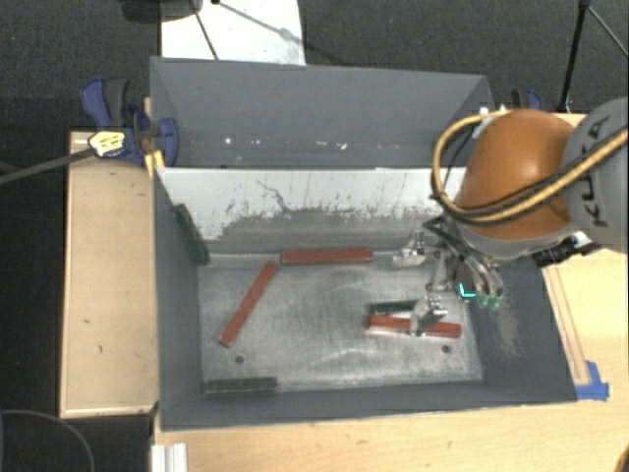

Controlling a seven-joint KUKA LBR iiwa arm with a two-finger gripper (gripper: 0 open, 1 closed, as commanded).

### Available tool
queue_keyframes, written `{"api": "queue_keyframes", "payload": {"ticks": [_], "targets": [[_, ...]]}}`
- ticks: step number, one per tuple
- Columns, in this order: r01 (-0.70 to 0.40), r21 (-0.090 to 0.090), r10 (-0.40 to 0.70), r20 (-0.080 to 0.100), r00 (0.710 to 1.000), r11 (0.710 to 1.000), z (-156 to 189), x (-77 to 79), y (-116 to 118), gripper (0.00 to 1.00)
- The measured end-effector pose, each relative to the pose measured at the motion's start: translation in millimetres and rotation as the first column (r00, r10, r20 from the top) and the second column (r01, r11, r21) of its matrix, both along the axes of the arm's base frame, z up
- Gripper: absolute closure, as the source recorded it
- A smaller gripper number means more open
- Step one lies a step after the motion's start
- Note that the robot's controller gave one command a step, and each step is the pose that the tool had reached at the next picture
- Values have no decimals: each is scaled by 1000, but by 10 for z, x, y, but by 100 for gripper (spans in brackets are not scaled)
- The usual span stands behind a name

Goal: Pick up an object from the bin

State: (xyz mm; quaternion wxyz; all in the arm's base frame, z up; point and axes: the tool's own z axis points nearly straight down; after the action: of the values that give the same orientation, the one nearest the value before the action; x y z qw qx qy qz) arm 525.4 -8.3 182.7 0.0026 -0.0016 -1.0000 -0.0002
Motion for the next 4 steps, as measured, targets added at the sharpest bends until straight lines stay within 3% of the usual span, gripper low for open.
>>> {"api": "queue_keyframes", "payload": {"ticks": [1,2,3,4], "targets": [[0,0,0,8,1000,1000,37,18,-1,0],[-290,2,290,9,957,957,-1018,371,-208,100],[-289,-4,289,29,957,957,-1048,398,-210,0],[-287,-5,287,24,958,958,-1066,381,-231,100]]}}
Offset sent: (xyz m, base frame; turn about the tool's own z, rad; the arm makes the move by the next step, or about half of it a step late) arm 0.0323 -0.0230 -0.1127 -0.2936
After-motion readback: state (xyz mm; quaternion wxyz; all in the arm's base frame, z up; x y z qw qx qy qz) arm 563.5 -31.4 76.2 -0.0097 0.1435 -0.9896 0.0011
